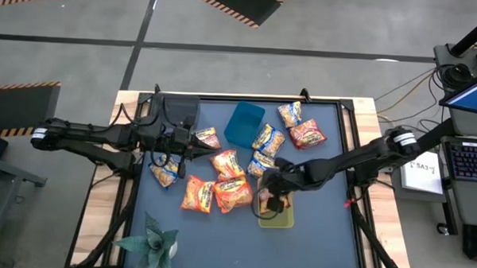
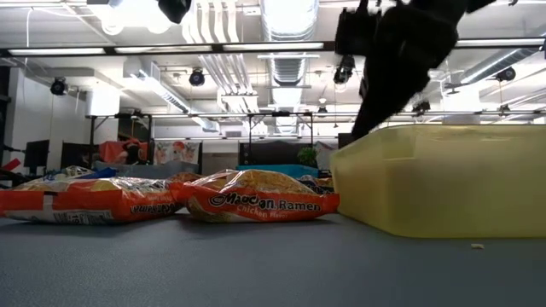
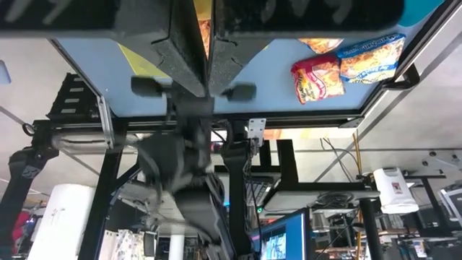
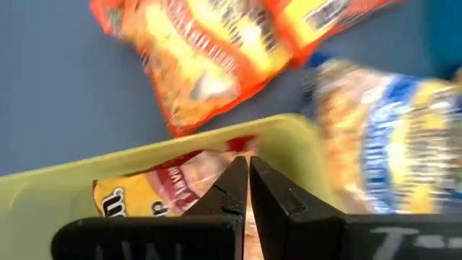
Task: Sort Maruchan noodles
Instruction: Put the orange noodle pack into the black bin
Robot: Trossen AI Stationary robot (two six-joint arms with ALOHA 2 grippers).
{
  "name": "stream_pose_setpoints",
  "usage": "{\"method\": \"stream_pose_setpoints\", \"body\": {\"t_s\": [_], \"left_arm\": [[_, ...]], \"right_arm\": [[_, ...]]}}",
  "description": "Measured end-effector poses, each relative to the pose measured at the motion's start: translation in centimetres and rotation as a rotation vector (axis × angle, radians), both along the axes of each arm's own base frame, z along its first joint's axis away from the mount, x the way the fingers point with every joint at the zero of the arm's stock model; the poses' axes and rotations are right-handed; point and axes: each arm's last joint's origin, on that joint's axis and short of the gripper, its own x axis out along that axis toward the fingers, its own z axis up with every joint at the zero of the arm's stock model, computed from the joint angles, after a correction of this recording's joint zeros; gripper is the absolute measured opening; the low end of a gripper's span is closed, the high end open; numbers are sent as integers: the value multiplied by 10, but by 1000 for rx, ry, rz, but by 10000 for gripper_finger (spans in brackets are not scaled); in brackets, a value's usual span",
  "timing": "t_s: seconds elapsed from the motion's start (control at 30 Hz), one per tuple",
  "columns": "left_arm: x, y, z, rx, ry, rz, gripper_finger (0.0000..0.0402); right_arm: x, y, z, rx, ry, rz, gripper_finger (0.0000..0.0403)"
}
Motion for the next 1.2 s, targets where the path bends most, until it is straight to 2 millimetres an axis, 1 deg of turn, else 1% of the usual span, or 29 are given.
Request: {"method": "stream_pose_setpoints", "body": {"t_s": [0.13, 0.2, 0.37, 0.5, 0.63, 0.83, 1.0, 1.1, 1.2], "left_arm": [[3, 0, -4, -17, 32, 3, 0], [7, 0, -9, -32, 59, 6, 0], [24, -1, -27, -83, 153, 19, 0], [37, -1, -44, -93, 239, 26, 0], [45, -1, -61, -104, 334, 35, 0], [57, -2, -81, -116, 423, 34, 10], [65, -2, -97, -142, 487, 46, 44], [73, -2, -101, -157, 513, 56, 78], [83, -2, -103, -155, 551, 61, 120]], "right_arm": [[-12, -1, 26, -22, -90, 9, 8], [-17, 0, 37, -65, -135, 20, 8], [-31, 2, 52, -199, -231, 32, 8], [-40, -1, 54, -283, -324, 47, 8], [-48, -5, 53, -336, -448, 93, 8], [-69, -15, 49, -392, -587, 111, 8], [-89, -26, 51, -422, -680, 94, 8], [-101, -31, 49, -442, -723, 92, 8], [-112, -35, 45, -464, -769, 89, 8]]}}
